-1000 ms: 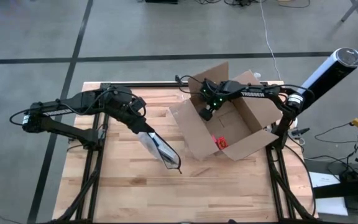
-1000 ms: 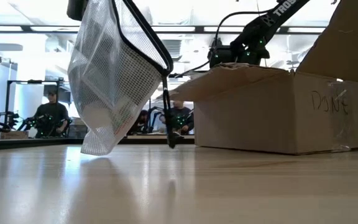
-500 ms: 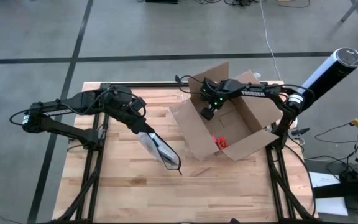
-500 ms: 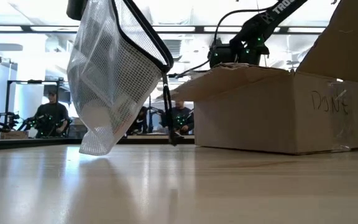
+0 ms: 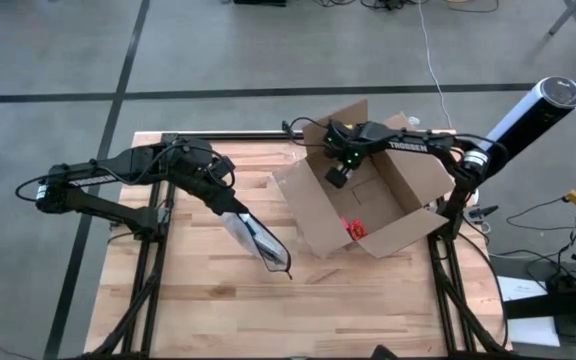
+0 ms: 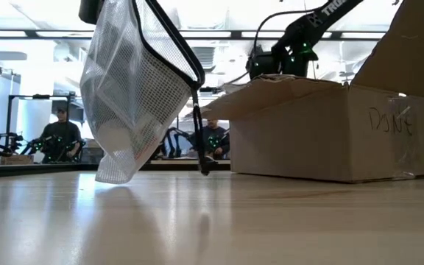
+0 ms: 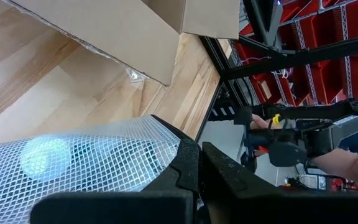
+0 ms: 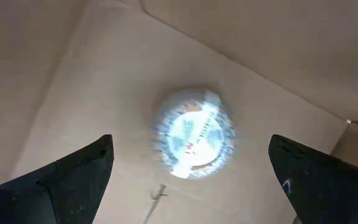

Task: Unpack boxes

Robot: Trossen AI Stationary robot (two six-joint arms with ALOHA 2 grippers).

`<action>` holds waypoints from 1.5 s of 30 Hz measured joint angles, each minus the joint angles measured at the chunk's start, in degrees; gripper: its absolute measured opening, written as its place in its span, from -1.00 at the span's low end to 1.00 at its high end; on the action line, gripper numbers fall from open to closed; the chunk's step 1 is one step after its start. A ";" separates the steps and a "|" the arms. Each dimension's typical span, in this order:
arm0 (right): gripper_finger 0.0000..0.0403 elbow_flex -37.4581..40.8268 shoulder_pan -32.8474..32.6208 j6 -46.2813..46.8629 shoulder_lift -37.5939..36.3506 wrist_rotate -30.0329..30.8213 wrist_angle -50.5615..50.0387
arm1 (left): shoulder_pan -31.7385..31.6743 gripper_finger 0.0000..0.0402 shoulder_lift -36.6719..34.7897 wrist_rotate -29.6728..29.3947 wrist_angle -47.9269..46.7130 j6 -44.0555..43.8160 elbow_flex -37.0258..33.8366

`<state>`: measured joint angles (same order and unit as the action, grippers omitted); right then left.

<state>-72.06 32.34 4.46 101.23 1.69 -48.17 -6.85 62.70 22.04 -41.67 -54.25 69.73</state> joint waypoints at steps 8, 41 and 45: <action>0.99 1.76 0.93 1.22 4.00 -2.37 4.21 | 0.00 -1.00 0.00 0.00 0.01 0.08 0.00; 0.31 1.47 0.18 4.14 3.09 -6.69 0.11 | 0.00 -1.00 0.00 0.02 0.02 0.58 0.00; 0.31 1.46 -0.06 5.10 -3.05 -8.71 -0.51 | 0.00 -1.00 0.00 0.02 0.00 0.89 0.00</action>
<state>-70.59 32.29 9.56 98.19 -7.02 -48.69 -6.85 62.70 22.06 -41.67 -53.36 69.73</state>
